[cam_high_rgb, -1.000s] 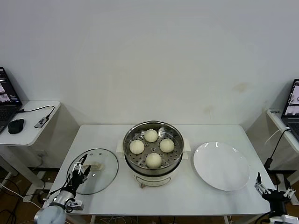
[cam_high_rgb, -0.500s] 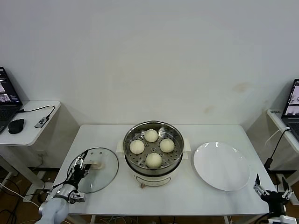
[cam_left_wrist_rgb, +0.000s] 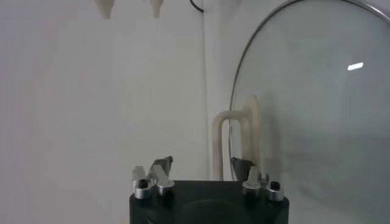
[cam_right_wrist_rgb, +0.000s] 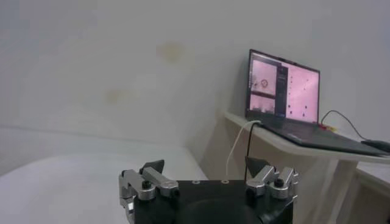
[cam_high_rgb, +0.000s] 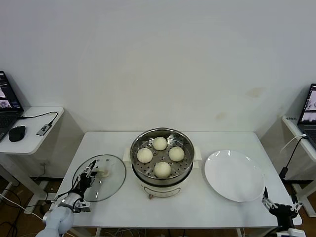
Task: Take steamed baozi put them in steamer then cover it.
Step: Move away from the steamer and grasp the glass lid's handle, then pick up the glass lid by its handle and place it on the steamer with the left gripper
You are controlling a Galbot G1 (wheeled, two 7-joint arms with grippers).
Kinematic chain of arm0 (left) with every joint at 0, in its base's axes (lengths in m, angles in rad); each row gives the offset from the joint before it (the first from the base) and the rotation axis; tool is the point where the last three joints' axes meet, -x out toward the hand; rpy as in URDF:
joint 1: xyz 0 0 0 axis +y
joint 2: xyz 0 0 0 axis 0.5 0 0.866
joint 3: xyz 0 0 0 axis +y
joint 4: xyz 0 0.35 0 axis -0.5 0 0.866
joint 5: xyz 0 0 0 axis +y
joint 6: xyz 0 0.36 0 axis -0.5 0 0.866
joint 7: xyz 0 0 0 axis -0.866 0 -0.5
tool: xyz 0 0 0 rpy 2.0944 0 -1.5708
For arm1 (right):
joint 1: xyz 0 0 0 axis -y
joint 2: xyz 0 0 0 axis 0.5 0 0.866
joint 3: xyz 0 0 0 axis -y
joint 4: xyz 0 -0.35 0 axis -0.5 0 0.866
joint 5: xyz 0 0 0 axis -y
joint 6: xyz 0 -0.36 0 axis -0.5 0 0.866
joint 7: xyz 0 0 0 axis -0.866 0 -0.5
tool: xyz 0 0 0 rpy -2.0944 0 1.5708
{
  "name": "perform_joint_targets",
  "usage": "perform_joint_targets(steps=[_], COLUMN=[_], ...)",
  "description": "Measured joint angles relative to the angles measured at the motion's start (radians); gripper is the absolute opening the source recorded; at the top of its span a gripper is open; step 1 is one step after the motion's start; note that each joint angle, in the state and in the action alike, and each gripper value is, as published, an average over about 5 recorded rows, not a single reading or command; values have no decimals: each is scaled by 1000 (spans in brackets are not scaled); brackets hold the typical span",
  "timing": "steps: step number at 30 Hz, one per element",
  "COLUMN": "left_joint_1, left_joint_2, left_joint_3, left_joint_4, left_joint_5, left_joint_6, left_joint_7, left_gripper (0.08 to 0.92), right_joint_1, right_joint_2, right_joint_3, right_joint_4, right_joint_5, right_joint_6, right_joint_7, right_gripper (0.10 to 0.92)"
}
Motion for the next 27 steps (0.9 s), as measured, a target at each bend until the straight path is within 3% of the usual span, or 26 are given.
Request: perform_joint_targets(steps=[12,20,27], left_joint_1=[-20,4,64], left_joint_2=[-20,-23,0], left_joint_3=[6,-15,-50], left_joint_4=[44,25,-80], left_joint_5=[-27,-47,-57], left_joint_6=[-16,-15,26], left_joint_7=[-19,-61,-72], left_gripper=[154,138,138], right_joint_1=[-9,-14,-24], right_joint_2=[7,9,6], right_joint_3=[-12,-21,-37], right_joint_4=[-1,2,14], right_joint_5=[-16,-27,-37], right_joint_6=[7,14,22], right_joint_7=[-4,-6,-9], right_gripper=[823,823,823])
